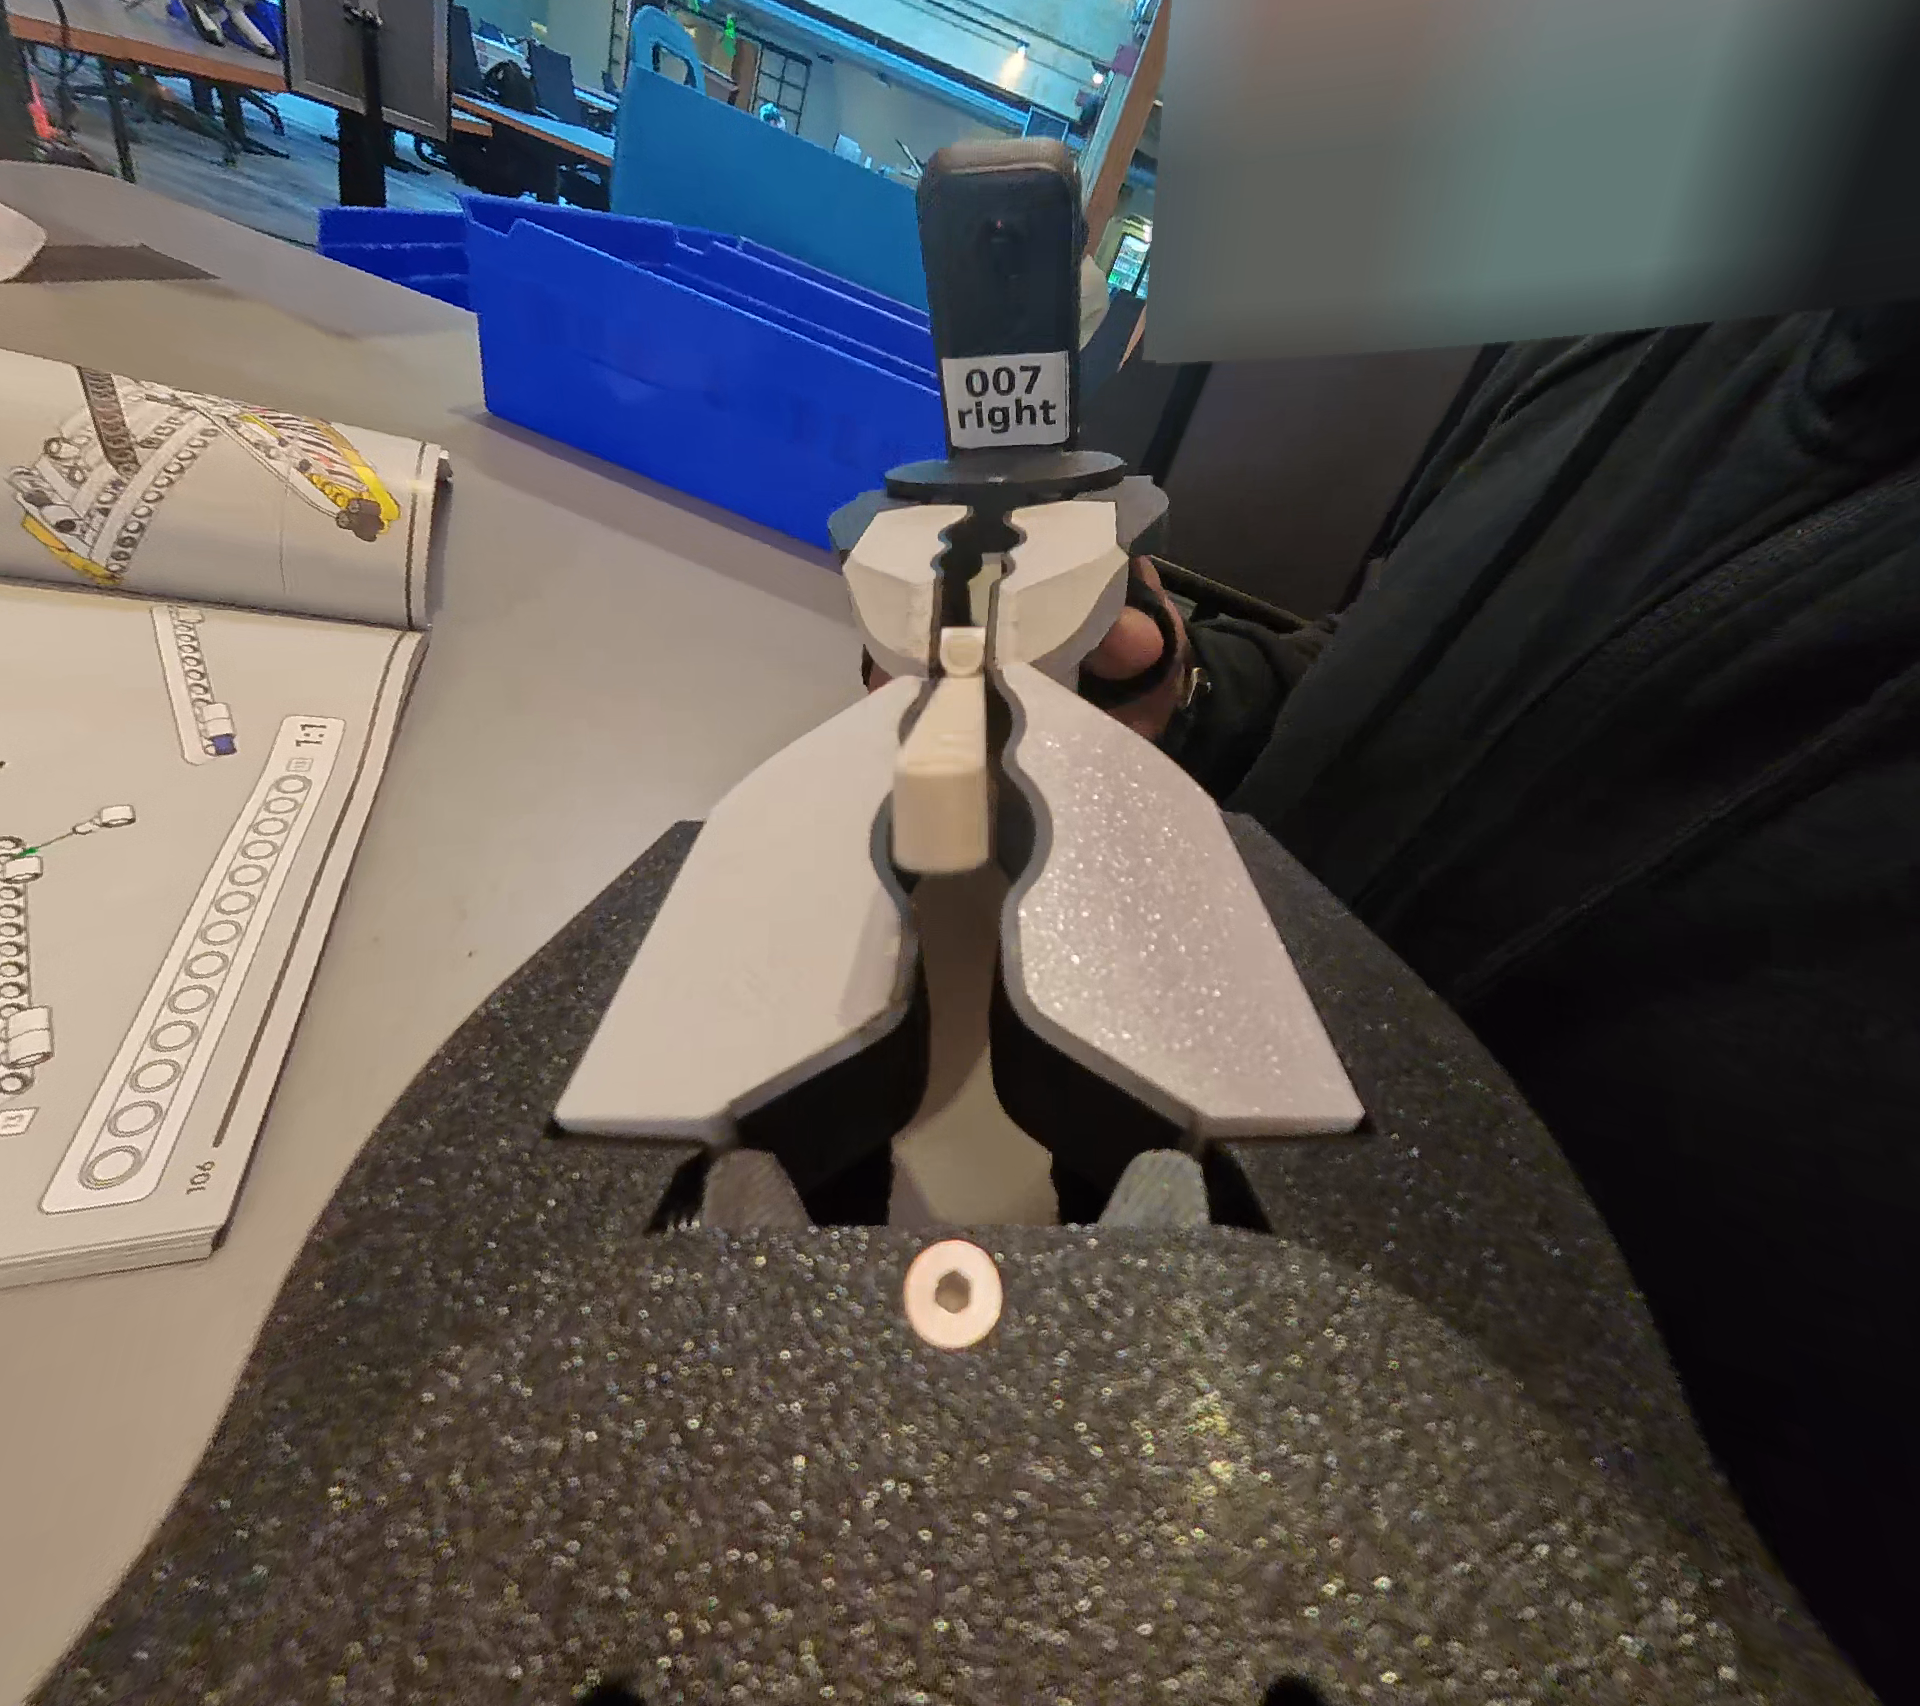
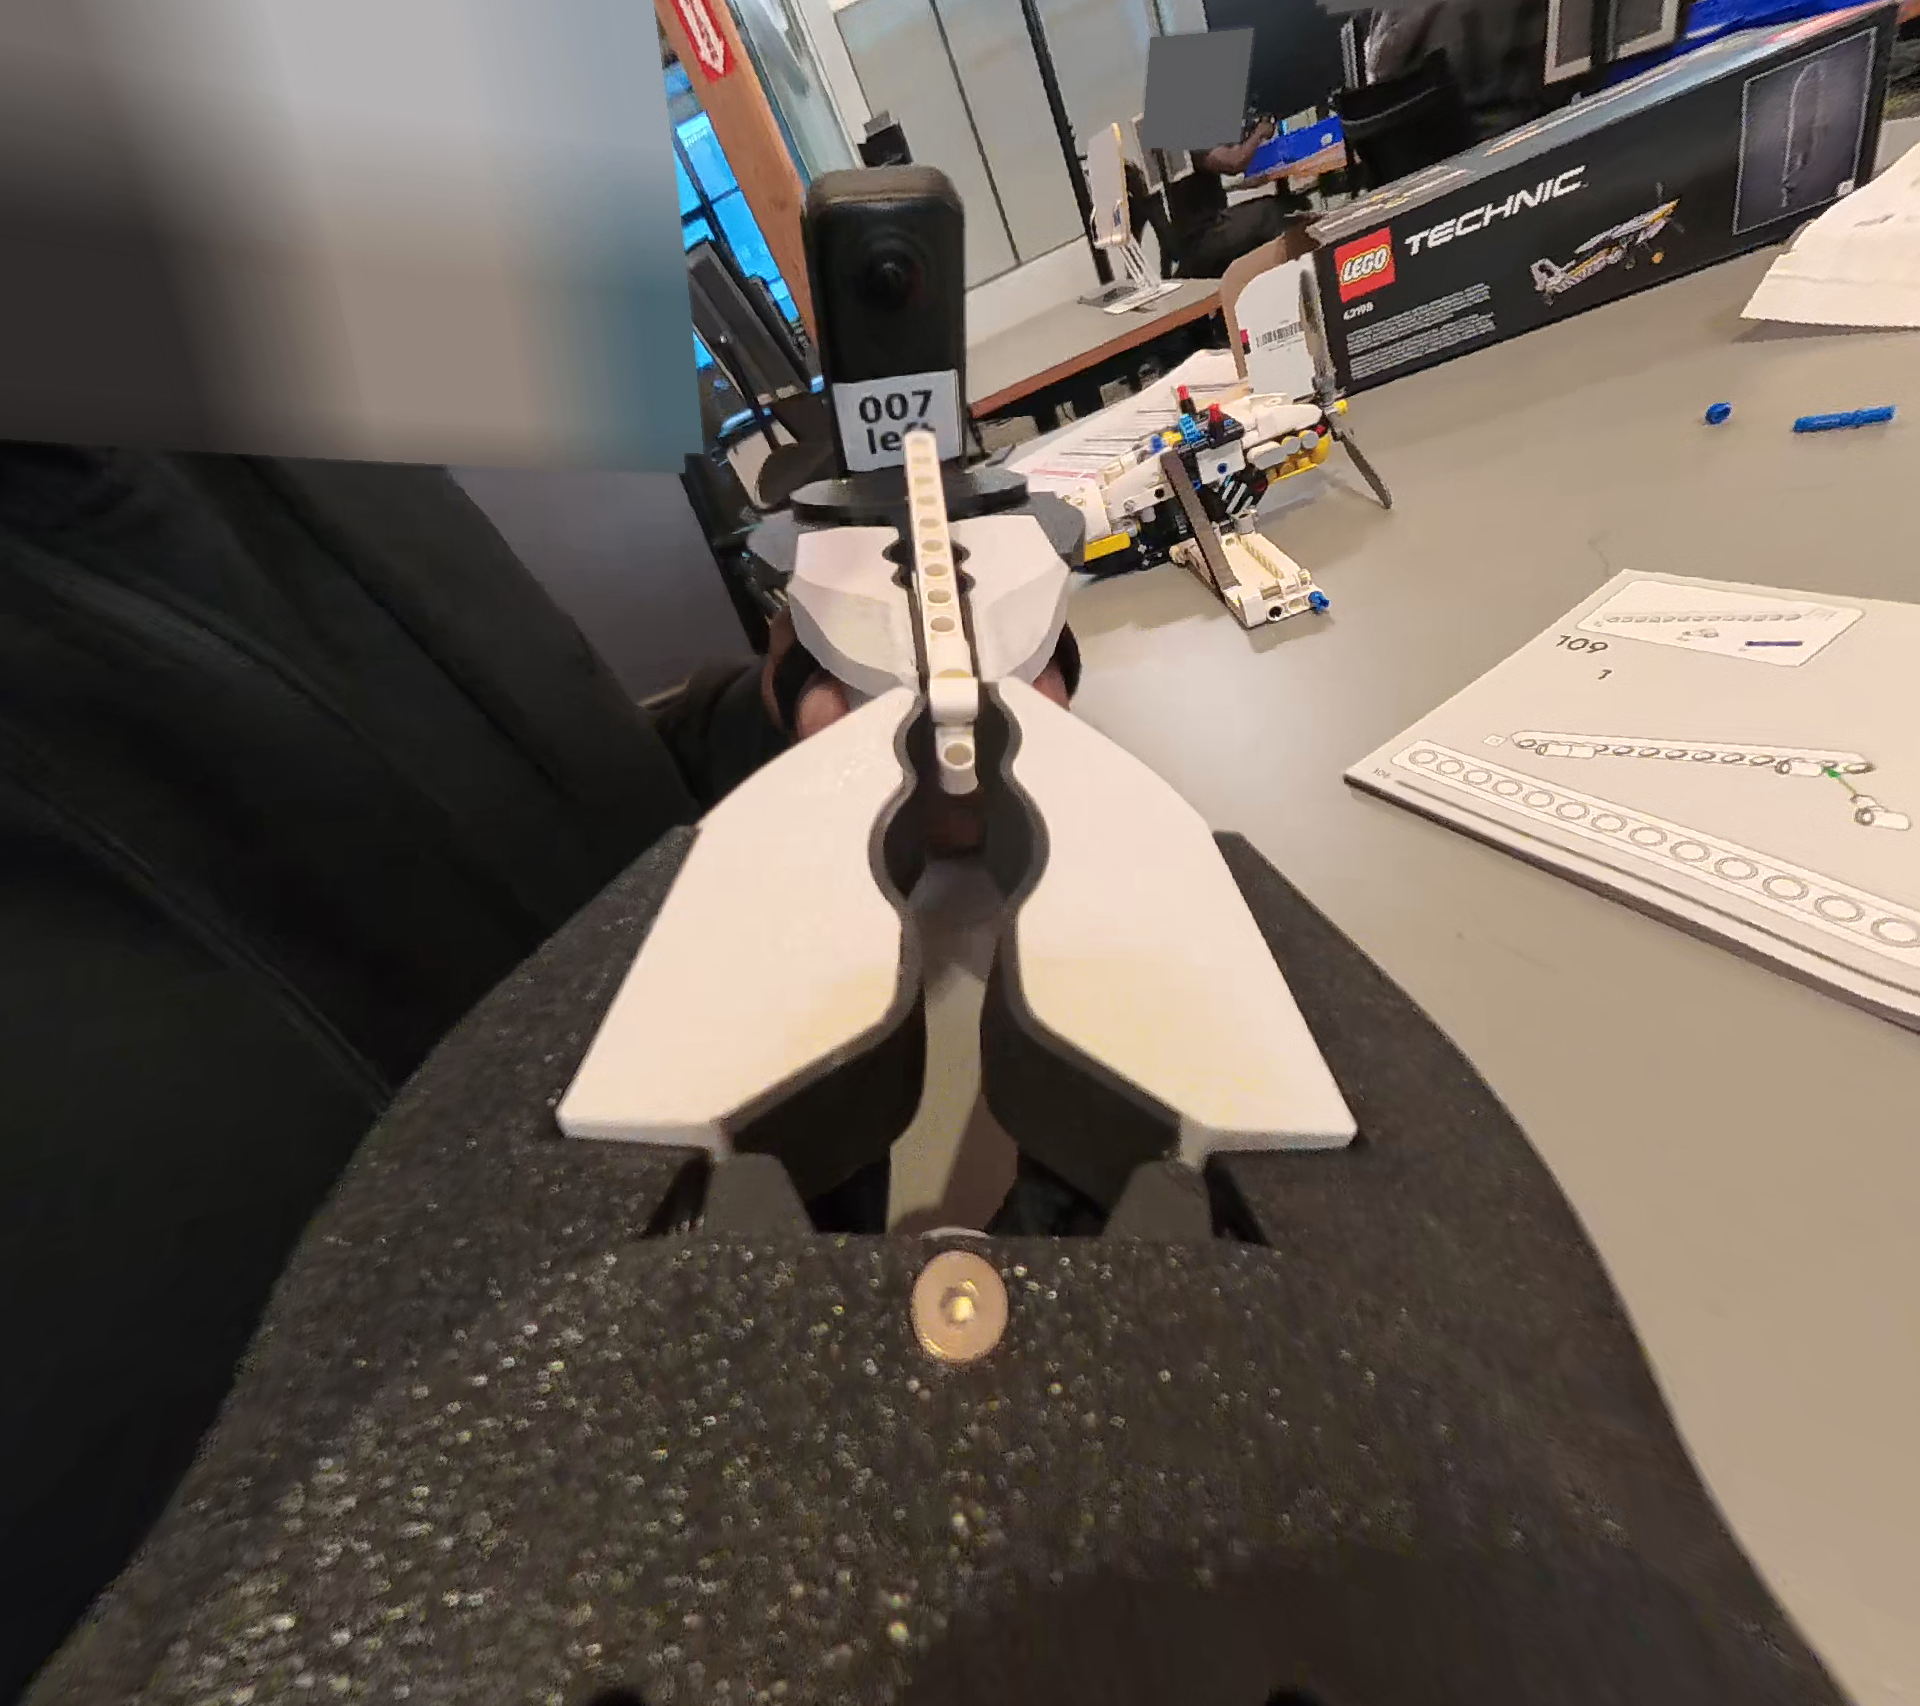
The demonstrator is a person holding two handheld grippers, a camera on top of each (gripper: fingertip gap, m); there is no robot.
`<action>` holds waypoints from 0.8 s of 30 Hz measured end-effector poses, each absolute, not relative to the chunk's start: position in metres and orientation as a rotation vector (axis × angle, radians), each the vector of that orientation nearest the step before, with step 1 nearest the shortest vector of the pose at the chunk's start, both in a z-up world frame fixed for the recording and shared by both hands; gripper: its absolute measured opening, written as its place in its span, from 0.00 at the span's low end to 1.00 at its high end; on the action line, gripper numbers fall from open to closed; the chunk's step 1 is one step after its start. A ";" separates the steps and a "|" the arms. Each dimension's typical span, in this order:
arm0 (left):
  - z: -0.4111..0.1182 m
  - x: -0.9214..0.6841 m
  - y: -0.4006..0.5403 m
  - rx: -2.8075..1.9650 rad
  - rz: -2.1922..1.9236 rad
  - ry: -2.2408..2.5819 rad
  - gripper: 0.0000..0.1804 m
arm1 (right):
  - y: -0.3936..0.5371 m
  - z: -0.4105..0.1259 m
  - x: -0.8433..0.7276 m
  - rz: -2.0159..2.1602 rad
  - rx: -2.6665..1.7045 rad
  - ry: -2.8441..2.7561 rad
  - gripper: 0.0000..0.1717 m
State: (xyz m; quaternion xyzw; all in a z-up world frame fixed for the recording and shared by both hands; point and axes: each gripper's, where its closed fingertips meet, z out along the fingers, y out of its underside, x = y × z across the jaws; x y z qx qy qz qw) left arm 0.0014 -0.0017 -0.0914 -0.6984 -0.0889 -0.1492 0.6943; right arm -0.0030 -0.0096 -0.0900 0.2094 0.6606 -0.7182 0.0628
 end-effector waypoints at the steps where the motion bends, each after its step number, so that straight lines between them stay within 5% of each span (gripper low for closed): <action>1: -0.092 0.001 -0.002 -1.559 -0.343 -0.202 0.05 | -0.010 -0.090 -0.003 -2.173 0.640 1.992 0.04; 24: -0.096 0.001 0.001 -1.592 -0.456 -0.223 0.05 | -0.006 -0.089 -0.006 -2.191 0.615 2.026 0.04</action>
